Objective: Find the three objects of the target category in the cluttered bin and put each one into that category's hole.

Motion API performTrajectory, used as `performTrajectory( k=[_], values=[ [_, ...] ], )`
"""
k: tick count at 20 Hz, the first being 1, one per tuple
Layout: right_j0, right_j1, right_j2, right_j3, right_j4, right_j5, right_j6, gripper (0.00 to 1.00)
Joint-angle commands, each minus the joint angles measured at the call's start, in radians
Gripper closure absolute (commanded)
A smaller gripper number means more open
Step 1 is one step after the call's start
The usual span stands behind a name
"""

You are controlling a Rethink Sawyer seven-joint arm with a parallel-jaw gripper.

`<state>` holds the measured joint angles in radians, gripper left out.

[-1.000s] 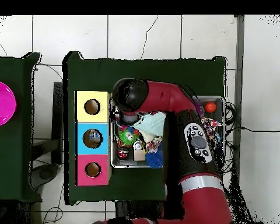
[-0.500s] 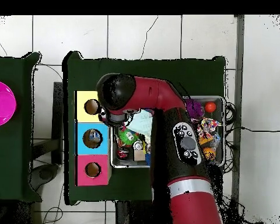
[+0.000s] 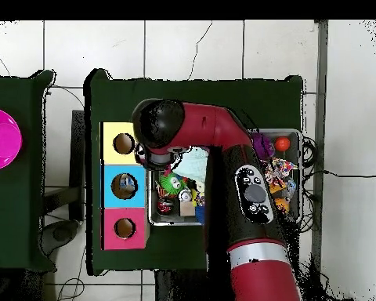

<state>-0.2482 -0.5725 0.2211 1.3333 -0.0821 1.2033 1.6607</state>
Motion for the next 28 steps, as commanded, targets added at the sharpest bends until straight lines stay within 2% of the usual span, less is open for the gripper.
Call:
performTrajectory(
  k=[1, 7, 12, 20, 28],
  values=[
    [-0.046, 0.038, -0.036, 0.032, -0.081, -0.015, -0.009, 0.00],
    [-0.088, 0.059, -0.031, 0.001, -0.198, -0.038, -0.105, 0.00],
    [-0.126, 0.051, -0.010, 0.017, -0.249, -0.033, -0.120, 0.00],
    [-0.188, 0.075, 0.021, 0.007, -0.392, -0.202, -0.178, 0.00],
    [-0.223, 0.060, 0.036, -0.015, -0.528, -0.246, -0.263, 0.00]
  ],
)
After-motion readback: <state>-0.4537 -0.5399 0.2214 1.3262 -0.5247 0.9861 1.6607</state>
